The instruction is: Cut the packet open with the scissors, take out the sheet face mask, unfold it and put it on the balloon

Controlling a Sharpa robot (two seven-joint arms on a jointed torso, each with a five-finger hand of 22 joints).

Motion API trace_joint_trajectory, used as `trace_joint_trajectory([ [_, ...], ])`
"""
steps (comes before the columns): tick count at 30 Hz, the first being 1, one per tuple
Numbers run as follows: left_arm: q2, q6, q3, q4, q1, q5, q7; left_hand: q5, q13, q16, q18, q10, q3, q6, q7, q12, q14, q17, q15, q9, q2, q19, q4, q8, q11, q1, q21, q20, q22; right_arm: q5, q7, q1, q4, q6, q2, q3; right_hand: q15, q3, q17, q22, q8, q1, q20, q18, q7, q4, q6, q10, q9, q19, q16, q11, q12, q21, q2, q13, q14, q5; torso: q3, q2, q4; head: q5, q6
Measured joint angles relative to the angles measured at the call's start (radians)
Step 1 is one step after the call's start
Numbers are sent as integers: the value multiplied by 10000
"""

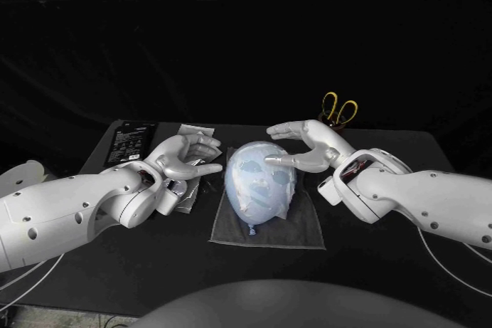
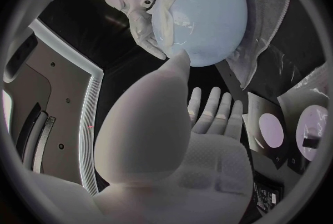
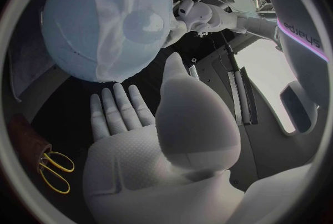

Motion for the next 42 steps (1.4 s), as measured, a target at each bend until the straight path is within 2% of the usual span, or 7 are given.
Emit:
trace_joint_trajectory([
  [3, 23, 49, 0, -43, 1, 479, 327, -3, -146, 324, 1, 545, 297, 445, 32, 5, 650, 100, -99, 43, 134, 485, -28, 269, -70, -1, 185, -11, 87, 725, 273, 42, -2, 47, -71, 11, 17, 0, -9, -9, 0, 0, 16, -2, 0, 0, 0, 0, -10, -45, 0, 0, 0, 0, 1, 0, -44, 0, -3, -8, 0, 2, 7],
  [9, 70, 74, 0, -177, 3, 1341, 980, -38, -579, 557, 0, 2432, 910, 2064, 162, -153, 2268, 26, -466, -206, 567, 1262, -114, 505, -450, -207, 443, -19, 168, 1997, 823, 89, -164, 298, -260, 22, -58, 145, 107, 63, 11, 380, 11, -5, 14, -145, 258, 558, -3, 181, 207, -57, 46, 9, 694, 31, 893, -43, -14, -25, -11, -78, 94],
  [16, 181, 73, -4, -494, 131, 2262, 1693, -38, -725, -34, 0, 4475, 2106, 3626, 420, -1696, 3733, -355, -820, -940, 419, 2650, -151, -325, -825, -661, 917, -53, 265, 3400, 1540, 163, -703, 669, -440, 60, -313, 182, 335, 348, 201, 856, 12, 253, 172, -373, 1046, 1808, 99, 1246, 786, -228, 127, 425, 1170, 91, 2615, -43, -21, -65, -29, -251, 287],
  [25, 512, 135, 3, -1092, 550, 2969, 2232, -38, -725, -456, 65, 5068, 2538, 3888, 476, -2755, 4352, -539, -888, -1245, 275, 3770, -178, -819, -868, -1186, 1358, -101, 351, 5001, 2273, 210, -1585, 922, -333, 85, -738, 164, 498, 712, 542, 1309, -53, 696, 327, -717, 2127, 3024, 195, 3328, 1345, -559, 350, 1281, 1733, 117, 3969, -42, -14, -129, -62, -400, 626],
  [32, 1062, 233, 8, -1928, 810, 3449, 2557, -38, -724, -751, 877, 4882, 2126, 3722, 455, -3461, 4641, -614, -864, -1393, 341, 4708, -223, -1163, -796, -1483, 1730, -110, 404, 6203, 2896, 174, -2770, 814, 204, 105, -985, 530, 530, 585, 626, 1722, -219, 722, 467, -911, 2575, 3667, 167, 4160, 1454, -872, 280, 1480, 2145, 76, 4608, -42, -33, -342, -159, -438, 892],
  [40, 2169, 319, 23, -3562, 929, 4169, 2710, -37, -724, -1372, 843, 4622, 1413, 3484, 434, -4013, 4429, -809, -735, -1478, 629, 4002, -115, -1439, -726, -1771, 1116, -40, 114, 7159, 3239, -1, -3951, 806, 902, 117, -985, 624, 473, 443, 471, 1748, -239, 721, 472, -831, 2571, 3620, 53, 4289, 1373, -822, 57, 1452, 2169, 63, 4609, -40, -64, -570, -289, -476, 1190],
  [42, 2385, 317, 23, -3815, 929, 4317, 2731, -37, -724, -1708, 545, 4004, 1083, 3053, 397, -4397, 3915, -948, -545, -1577, 679, 3690, -94, -1698, -1060, -1821, 939, -51, 99, 7337, 3291, -62, -4144, 806, 1026, 117, -982, 614, 437, 376, 419, 1626, -238, 720, 512, -765, 2530, 3534, 22, 4289, 1276, -736, 47, 1385, 2156, 63, 4606, -39, -67, -599, -302, -485, 1287],
])
